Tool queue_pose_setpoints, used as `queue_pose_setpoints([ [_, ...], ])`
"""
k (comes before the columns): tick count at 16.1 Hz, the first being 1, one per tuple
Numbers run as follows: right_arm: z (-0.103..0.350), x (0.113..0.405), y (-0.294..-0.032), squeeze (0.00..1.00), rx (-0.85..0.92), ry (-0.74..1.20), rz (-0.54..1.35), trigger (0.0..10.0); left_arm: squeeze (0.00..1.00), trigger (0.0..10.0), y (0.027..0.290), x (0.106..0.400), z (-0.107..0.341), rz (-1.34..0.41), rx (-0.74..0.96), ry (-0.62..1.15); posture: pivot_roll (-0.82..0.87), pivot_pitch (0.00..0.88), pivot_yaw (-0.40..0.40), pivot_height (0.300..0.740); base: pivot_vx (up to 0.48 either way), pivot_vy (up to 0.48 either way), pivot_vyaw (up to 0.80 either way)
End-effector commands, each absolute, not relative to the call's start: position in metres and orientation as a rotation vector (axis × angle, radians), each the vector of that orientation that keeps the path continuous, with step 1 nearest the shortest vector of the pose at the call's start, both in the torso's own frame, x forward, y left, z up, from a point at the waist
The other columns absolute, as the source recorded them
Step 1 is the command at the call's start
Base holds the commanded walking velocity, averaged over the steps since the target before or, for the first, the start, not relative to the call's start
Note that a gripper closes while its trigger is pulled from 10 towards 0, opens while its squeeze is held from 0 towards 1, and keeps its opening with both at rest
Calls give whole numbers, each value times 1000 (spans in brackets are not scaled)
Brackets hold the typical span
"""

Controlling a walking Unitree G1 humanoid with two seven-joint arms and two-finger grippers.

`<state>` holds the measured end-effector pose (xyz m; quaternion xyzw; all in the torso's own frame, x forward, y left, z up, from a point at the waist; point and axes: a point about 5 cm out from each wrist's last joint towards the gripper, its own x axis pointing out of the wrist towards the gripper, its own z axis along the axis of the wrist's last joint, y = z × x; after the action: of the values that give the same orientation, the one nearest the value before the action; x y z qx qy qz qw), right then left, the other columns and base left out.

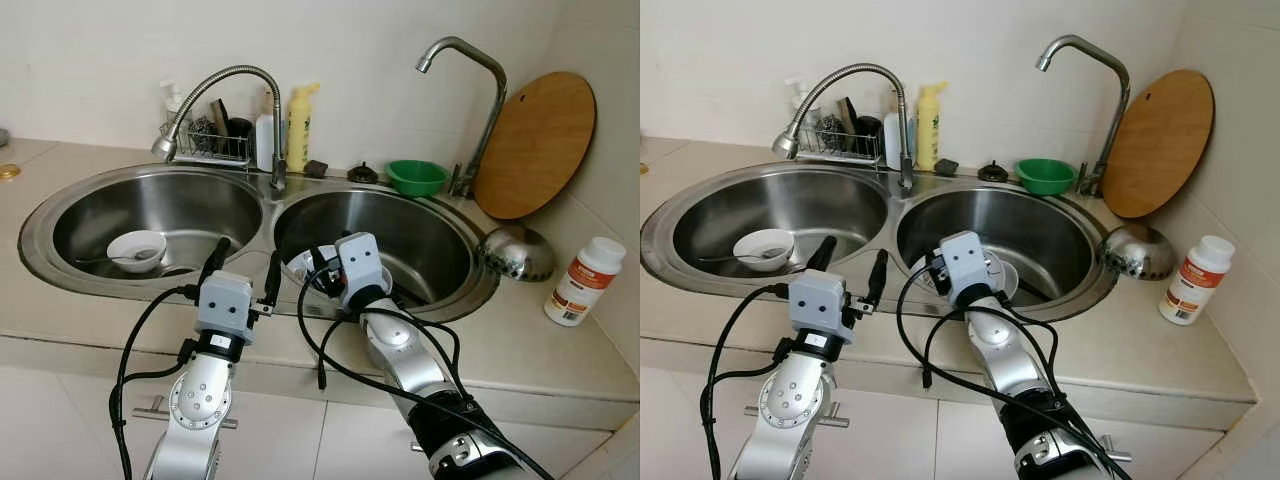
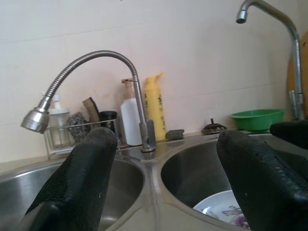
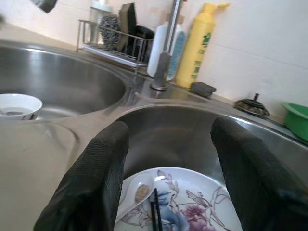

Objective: Kitchen organization

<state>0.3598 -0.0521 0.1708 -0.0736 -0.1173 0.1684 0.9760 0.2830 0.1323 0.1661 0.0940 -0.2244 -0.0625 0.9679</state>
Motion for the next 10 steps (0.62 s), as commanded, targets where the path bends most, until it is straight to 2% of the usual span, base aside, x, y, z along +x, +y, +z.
queue_pose_setpoints([
  [1, 186, 359, -58, 1000, -104, -318, 287, 10000, 0, 10000, 127, 283, 164, -145, 168, -437, 81, 0, -67, 740, 0, 0, 0],
  [2, 192, 358, -59, 0, -77, -358, 285, 10000, 0, 10000, 127, 283, 164, -146, 163, -435, 82, 0, -68, 740, 0, 0, 0],
  [6, 209, 349, -59, 0, -29, -480, 285, 10000, 0, 10000, 126, 283, 166, -168, 162, -450, 80, 0, -65, 740, 0, 420, 0],
  [10, 214, 345, -58, 0, -38, -517, 280, 10000, 0, 10000, 127, 282, 169, -171, 162, -462, 81, 0, -63, 740, 0, 480, 0],
])
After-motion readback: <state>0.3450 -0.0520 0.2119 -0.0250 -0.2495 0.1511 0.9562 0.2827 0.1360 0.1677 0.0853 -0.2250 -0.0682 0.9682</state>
